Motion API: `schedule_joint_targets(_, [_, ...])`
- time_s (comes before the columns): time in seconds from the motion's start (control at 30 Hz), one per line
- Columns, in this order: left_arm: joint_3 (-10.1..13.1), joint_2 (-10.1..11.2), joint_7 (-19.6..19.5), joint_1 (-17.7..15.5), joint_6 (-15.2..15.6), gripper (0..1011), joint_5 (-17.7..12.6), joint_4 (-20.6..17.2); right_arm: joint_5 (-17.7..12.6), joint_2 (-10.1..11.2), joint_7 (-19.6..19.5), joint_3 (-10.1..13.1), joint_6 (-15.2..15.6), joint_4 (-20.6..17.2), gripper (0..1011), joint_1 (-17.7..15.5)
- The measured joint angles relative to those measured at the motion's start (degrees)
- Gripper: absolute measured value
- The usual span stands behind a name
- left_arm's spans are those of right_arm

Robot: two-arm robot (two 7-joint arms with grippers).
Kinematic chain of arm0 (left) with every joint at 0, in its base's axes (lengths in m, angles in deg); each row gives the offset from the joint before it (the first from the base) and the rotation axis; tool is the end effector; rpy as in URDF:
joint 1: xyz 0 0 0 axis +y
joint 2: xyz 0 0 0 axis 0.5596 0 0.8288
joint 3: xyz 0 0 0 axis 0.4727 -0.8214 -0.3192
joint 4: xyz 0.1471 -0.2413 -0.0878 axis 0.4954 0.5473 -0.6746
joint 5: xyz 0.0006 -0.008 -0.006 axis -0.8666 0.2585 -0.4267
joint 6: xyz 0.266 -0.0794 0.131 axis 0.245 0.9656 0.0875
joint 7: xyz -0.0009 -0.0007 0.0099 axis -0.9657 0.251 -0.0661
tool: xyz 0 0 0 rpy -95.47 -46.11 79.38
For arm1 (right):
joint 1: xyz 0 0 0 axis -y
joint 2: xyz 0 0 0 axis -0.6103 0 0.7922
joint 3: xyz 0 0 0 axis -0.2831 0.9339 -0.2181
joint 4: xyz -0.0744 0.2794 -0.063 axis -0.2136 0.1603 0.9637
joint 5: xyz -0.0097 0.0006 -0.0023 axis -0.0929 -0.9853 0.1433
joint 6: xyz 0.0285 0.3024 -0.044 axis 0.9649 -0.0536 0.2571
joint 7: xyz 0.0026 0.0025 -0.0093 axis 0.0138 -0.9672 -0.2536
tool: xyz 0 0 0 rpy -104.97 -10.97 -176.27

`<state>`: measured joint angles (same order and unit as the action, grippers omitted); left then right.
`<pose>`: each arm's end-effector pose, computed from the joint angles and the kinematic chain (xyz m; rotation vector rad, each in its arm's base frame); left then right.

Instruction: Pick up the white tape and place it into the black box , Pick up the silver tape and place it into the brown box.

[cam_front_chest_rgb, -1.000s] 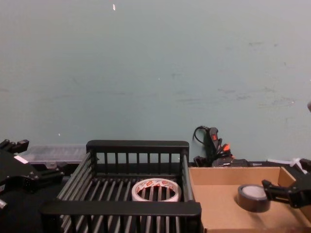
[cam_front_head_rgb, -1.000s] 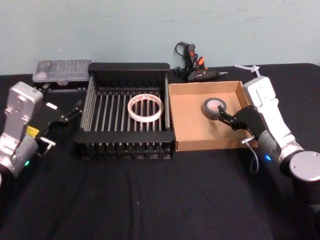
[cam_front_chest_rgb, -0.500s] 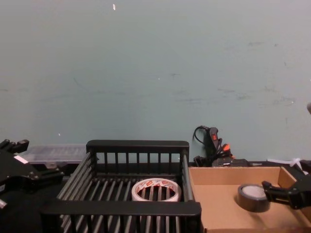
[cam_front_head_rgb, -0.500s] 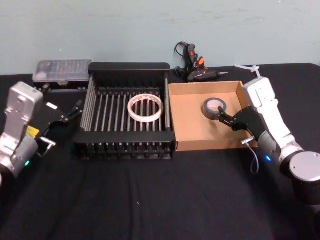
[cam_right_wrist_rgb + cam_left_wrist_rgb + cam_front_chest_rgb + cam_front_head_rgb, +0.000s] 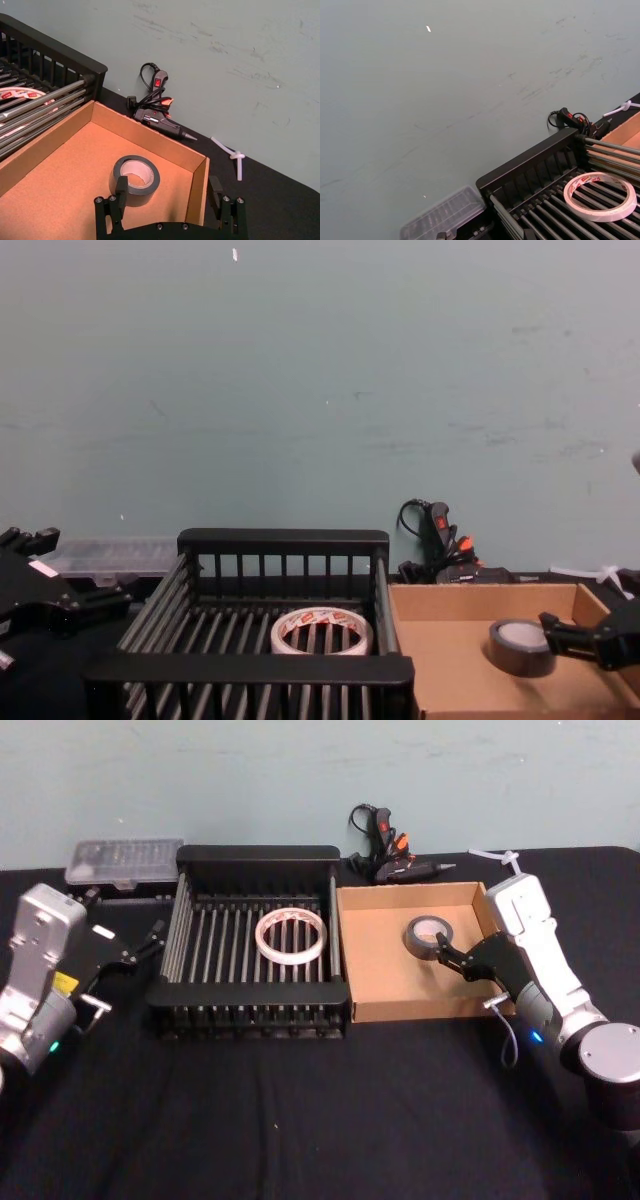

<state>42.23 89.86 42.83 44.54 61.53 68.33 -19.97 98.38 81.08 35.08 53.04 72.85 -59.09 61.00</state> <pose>0.3572 0.0863 -0.3065 0.3043 -0.2852 1.2479 0.3665 -0.0178 -0.3069 -0.4247 -0.1986 -1.2777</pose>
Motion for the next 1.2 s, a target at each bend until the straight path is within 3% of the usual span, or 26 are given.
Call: schedule_joint_targets(1.2, [0.00, 0.00, 0.00, 0.00, 0.00, 1001, 0.00, 0.00, -0.07, 0.00, 0.00, 0.00, -0.02, -0.03, 1002, 0.00])
